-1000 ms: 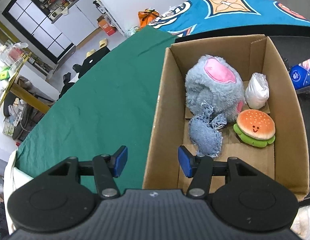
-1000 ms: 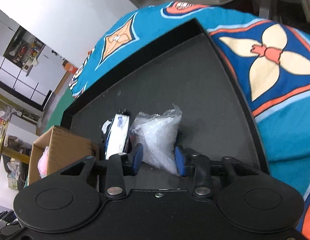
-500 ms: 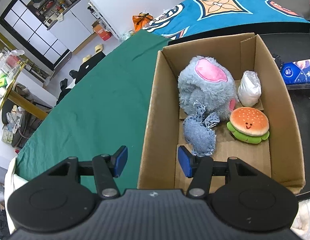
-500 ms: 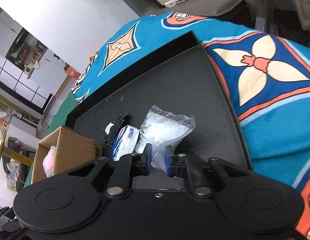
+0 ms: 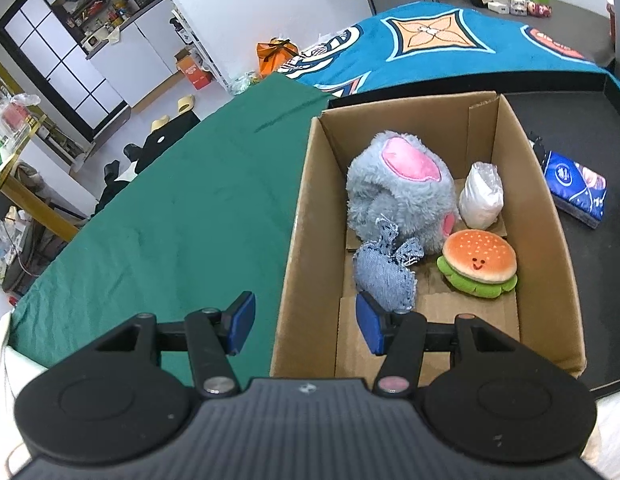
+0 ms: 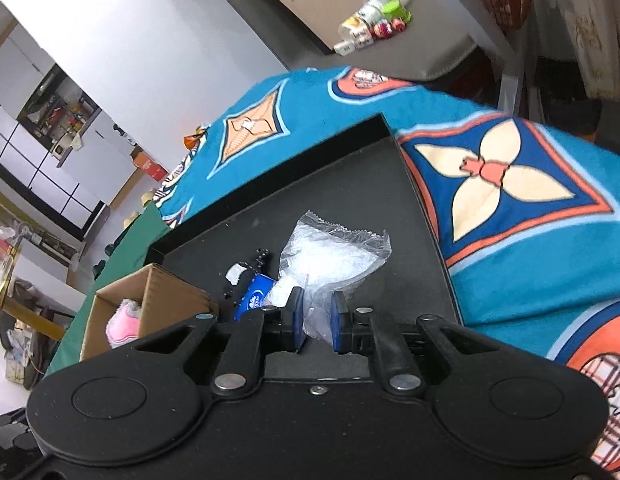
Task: Organize soft objects
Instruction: 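Carry the plastic bag with the right gripper into the box and release, then lower the right gripper onto the blue tissue packet and close, then carry the blue tissue packet with the right gripper into the box and release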
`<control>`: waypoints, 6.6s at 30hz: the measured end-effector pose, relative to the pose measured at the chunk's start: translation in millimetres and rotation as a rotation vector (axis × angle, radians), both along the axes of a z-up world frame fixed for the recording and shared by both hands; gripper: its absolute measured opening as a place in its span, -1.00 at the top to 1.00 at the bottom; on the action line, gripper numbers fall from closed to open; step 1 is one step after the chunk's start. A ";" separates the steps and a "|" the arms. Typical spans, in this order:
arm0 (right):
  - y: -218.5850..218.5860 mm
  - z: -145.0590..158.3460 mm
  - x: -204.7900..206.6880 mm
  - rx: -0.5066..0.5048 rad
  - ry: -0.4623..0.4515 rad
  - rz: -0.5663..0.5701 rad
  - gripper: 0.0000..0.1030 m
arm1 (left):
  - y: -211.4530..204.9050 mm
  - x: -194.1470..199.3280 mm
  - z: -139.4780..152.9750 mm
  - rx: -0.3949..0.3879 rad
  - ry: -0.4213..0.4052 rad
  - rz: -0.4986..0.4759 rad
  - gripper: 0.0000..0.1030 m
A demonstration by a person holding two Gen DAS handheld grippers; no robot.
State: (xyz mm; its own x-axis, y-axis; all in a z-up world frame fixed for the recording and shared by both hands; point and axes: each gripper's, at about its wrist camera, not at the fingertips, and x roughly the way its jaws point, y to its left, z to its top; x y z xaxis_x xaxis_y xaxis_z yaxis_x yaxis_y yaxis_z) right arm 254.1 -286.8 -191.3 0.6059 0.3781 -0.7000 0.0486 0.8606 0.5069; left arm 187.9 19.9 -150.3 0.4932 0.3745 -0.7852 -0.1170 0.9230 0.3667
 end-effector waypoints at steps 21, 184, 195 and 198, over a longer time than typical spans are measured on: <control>41.1 43.1 -15.7 -0.010 -0.076 0.097 0.73 | 22.2 -5.5 5.4 -0.122 -0.043 0.045 -0.05; 112.8 57.9 -23.2 -0.377 -0.216 0.520 -0.13 | 15.8 -4.5 6.9 -0.059 -0.055 0.094 -0.08; 142.1 76.5 -36.1 -0.368 -0.234 0.536 -0.13 | 32.2 -7.0 8.4 -0.153 -0.059 0.124 -0.08; 150.4 81.0 -39.8 -0.370 -0.241 0.546 -0.13 | 34.9 -7.9 7.2 -0.170 -0.052 0.129 -0.07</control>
State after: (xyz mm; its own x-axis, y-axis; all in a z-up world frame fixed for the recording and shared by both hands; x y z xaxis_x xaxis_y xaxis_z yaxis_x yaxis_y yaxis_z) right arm 214.3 -136.4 -110.4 0.5513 0.4353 -0.7118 -0.5168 0.8479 0.1183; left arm 180.0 54.9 -143.1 0.4915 0.3015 -0.8170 -0.2525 0.9472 0.1976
